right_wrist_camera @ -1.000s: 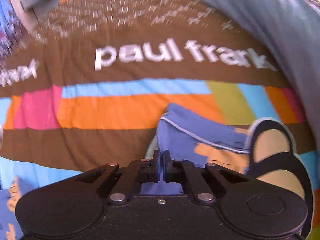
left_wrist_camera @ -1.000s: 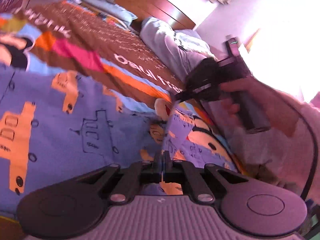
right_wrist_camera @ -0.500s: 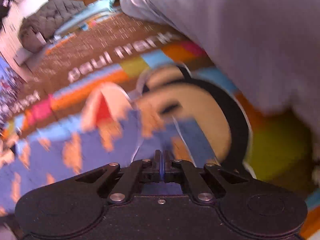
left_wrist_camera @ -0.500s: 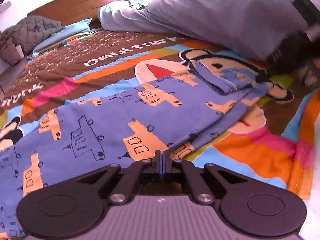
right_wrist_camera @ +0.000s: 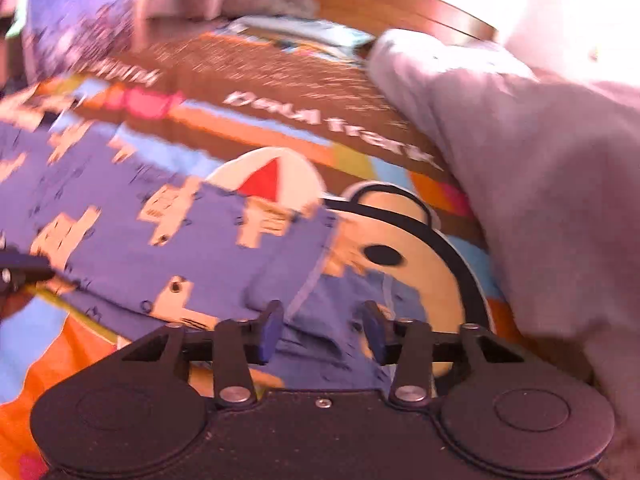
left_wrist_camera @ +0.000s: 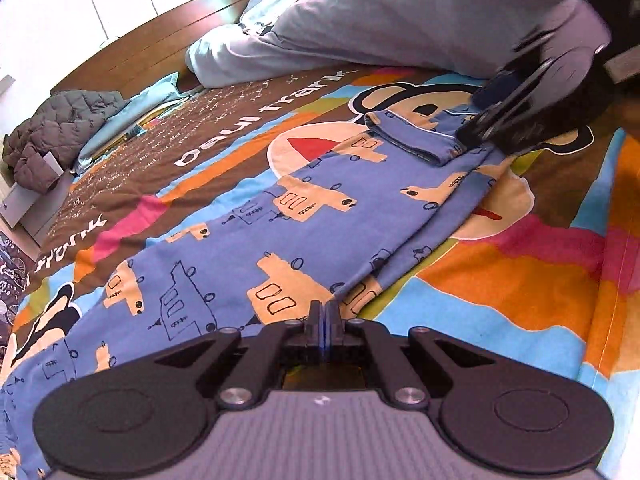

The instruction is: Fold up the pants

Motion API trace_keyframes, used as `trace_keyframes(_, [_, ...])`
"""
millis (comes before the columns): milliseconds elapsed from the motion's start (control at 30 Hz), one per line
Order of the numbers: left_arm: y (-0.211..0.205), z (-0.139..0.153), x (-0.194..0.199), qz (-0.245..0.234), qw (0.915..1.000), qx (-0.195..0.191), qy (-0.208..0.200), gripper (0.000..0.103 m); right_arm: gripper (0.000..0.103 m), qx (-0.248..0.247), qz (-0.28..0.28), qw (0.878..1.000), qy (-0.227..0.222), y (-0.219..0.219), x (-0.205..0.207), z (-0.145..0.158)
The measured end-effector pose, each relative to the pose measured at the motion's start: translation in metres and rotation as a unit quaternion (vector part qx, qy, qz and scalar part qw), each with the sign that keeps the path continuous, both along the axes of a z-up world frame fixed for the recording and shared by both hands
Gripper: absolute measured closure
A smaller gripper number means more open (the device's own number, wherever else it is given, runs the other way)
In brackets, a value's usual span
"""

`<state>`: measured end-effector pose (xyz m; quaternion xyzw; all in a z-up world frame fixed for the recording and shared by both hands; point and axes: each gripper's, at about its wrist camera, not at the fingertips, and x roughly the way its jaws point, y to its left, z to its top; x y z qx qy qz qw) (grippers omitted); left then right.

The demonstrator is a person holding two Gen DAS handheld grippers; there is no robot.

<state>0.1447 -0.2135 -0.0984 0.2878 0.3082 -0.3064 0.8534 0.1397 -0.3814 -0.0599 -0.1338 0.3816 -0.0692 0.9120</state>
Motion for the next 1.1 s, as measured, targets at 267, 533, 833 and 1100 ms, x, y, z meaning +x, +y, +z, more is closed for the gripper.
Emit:
trace_keyframes(267, [0.000, 0.000, -0.001, -0.002, 1.0000, 0.003, -0.002, 0.103, 0.079, -0.053, 0.073, 0.995, 0.050, 0.027, 0.031, -0.028])
trace_keyframes(533, [0.010, 0.011, -0.008, -0.072, 0.9961, -0.044, 0.023, 0.103, 0.095, 0.044, -0.016, 0.999, -0.004, -0.013, 0.021, -0.004])
trace_keyframes(833, [0.008, 0.005, -0.012, -0.089, 0.9958, -0.020, -0.002, 0.103, 0.096, 0.219, -0.171, 0.960, -0.047, -0.113, -0.020, 0.039])
trace_keyframes(1100, [0.004, 0.003, -0.016, -0.093, 0.9942, 0.037, -0.038, 0.090, 0.097, 0.322, -0.238, 0.916, -0.017, -0.150, -0.023, -0.004])
